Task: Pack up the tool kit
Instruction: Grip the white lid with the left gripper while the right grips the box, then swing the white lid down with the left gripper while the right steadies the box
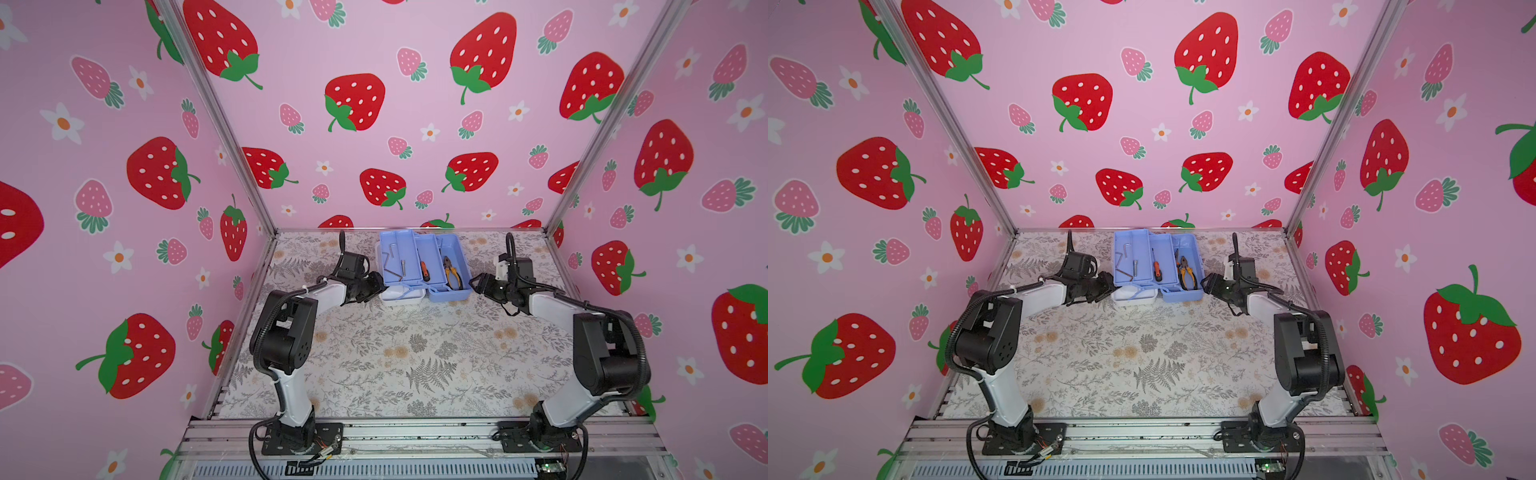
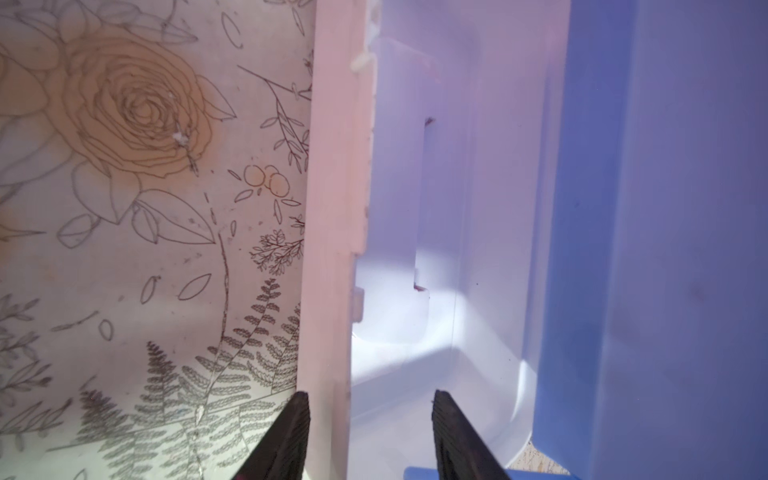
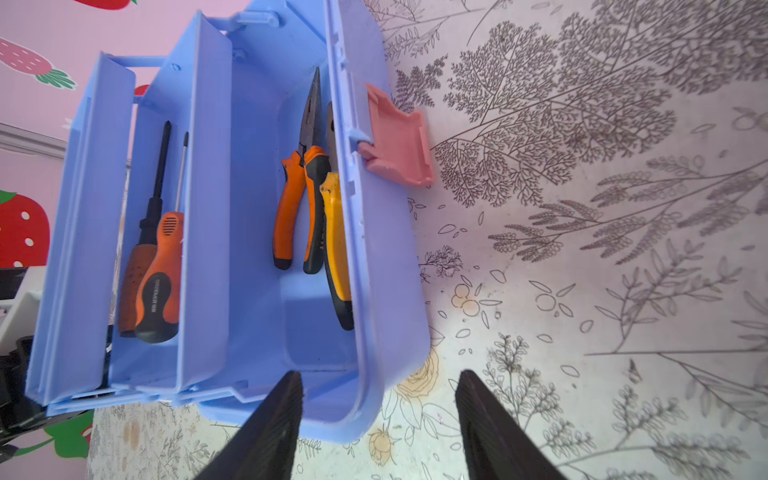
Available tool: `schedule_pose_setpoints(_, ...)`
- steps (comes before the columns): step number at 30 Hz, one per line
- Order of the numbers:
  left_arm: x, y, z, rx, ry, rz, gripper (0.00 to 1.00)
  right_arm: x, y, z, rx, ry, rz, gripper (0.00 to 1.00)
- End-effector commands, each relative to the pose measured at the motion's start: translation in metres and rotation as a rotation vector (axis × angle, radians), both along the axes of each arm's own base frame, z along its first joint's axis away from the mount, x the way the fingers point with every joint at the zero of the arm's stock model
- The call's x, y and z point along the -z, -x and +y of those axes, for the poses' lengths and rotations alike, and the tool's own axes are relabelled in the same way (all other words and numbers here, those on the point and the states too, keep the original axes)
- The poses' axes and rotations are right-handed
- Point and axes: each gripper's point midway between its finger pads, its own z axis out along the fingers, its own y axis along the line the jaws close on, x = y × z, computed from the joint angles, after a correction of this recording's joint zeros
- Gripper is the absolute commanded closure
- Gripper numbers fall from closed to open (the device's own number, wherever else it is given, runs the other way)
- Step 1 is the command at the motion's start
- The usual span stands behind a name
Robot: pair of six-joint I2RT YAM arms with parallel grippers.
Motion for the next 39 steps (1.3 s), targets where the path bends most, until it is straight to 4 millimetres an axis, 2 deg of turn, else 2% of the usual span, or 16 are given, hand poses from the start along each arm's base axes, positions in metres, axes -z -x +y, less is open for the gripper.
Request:
schedule_pose_setpoints(1,-0.011,-0.01,-0.003,0.008,-0.029,-0.015,0.52,0.005,-0.009,0.009,-0.032,-0.025,0.01,0.38)
schedule_pose_setpoints(6,-0.006,-0.011,-0.013,0.044,-0.093,-0.002,0.62,0.027,-0.01,0.023,-0.078,-0.014,0.049,0.39)
schedule_pose_setpoints(10,-0.008,-0.011,-0.017,0.064,-0.131,0.002,0.71,0.037,-0.009,0.033,-0.107,0.005,0.054,0.4)
schedule_pose_setpoints(15,-0.021,-0.009,-0.017,0.088,-0.189,-0.005,0.9,0.049,-0.004,0.038,-0.121,0.009,0.068,0.41)
schedule_pose_setpoints(19,-0.035,-0.006,-0.018,0.103,-0.23,-0.016,1.0,0.054,0.0,0.037,-0.121,0.01,0.062,0.41)
schedule_pose_setpoints(26,-0.07,0.003,-0.011,0.1,-0.356,-0.045,1.0,0.045,-0.002,0.041,-0.109,0.063,0.019,0.42)
schedule_pose_setpoints(29,-0.088,0.007,-0.01,0.11,-0.431,-0.063,1.0,0.049,0.002,0.038,-0.096,0.11,0.026,0.42)
schedule_pose_setpoints(35,-0.116,0.014,-0.031,0.157,-0.504,-0.087,1.0,0.058,0.012,0.046,-0.116,0.09,0.052,0.43)
schedule_pose_setpoints(39,-0.137,0.017,-0.051,0.186,-0.548,-0.128,1.0,0.051,0.01,0.046,-0.113,0.098,0.036,0.44)
